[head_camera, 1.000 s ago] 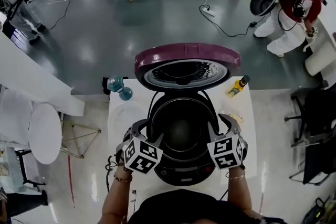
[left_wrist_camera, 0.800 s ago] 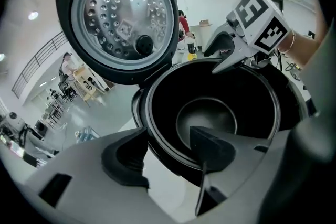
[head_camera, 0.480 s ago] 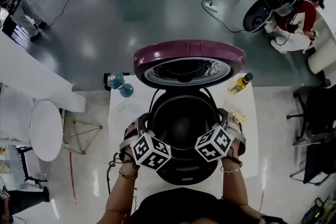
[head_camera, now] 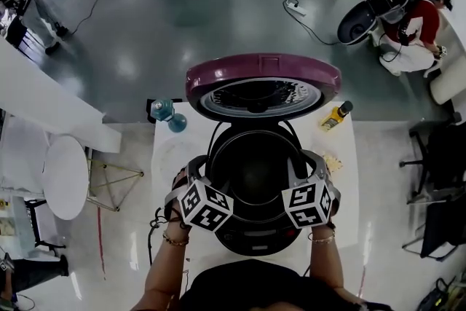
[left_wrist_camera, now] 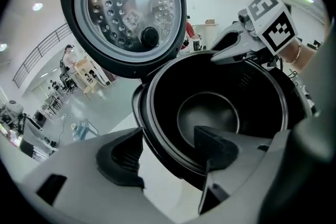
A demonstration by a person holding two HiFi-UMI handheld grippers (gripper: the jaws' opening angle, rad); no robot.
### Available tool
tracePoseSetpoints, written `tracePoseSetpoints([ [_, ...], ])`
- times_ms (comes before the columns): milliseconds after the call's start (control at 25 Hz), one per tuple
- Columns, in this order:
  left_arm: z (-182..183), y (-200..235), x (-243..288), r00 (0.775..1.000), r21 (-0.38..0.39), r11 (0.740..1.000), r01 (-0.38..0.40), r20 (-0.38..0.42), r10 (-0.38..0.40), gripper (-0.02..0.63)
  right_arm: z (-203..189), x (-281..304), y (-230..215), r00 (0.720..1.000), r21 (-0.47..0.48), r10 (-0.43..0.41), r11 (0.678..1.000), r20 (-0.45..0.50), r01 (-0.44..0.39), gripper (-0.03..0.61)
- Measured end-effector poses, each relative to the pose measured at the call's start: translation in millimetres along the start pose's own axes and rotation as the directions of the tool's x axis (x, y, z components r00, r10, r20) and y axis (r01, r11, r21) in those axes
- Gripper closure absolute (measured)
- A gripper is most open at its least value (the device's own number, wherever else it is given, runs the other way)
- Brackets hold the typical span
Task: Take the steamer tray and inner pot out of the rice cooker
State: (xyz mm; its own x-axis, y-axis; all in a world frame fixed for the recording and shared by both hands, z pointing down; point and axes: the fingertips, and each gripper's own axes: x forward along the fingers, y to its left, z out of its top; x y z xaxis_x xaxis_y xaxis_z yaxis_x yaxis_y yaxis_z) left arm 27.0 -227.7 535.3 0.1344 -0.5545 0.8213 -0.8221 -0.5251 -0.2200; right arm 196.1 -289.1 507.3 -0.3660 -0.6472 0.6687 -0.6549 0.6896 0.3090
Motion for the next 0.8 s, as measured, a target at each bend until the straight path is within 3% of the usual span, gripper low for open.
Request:
tracePoseSetpoints([
  [320, -2, -1, 1, 1.0, 0.011, 1.0, -0.01, -0.019, 0.011, 0.308, 12, -6, -3, 0.992, 0.118, 0.04, 0.991, 0.122, -0.055, 0.509],
  [520, 1, 0, 3, 1.0, -0.034, 0.999, 0.021, -0.01, -0.021, 0.311, 20, -12, -9, 0.979, 0.219, 0.076, 0.969, 0.191, -0.117, 0.528],
  [800, 6, 6, 7, 0.999, -0.088, 0.996, -0.022, -0.034, 0.019, 0.374, 22, -14, -15, 0.931, 0.401, 0.168, 0.867, 0.325, -0.297, 0.542],
])
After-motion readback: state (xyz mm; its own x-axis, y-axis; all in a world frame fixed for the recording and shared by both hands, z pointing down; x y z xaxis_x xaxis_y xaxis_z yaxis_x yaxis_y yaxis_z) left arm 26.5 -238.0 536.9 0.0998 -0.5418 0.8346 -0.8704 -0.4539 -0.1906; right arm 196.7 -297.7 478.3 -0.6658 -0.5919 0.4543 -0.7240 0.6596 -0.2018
